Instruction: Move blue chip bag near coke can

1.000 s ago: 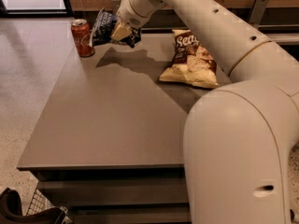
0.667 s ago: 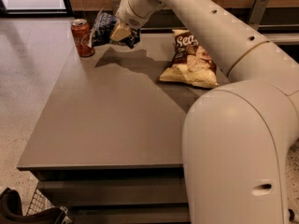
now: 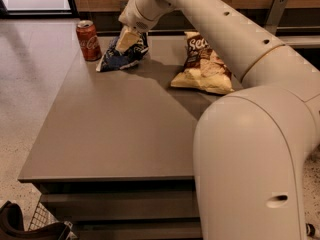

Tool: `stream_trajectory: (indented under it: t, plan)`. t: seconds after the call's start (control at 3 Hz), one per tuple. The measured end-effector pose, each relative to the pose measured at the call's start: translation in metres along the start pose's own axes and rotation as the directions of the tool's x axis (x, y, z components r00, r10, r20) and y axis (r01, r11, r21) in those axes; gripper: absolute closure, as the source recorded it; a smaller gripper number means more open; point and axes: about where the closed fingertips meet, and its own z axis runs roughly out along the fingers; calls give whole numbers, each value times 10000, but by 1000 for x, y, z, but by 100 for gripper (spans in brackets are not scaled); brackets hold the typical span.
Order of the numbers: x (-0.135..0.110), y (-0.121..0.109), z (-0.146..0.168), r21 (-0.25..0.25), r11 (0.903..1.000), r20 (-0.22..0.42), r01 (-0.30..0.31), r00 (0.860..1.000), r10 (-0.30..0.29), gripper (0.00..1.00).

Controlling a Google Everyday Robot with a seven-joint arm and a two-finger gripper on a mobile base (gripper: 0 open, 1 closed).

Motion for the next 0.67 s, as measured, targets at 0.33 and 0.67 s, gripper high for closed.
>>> stream_trajectory:
  t: [0.33,0.67]
  plan:
    - [0,1,1,-22,10000,1,1,10000,-1,0]
    - [0,1,1,-23,10000,1,1,10000,-1,0]
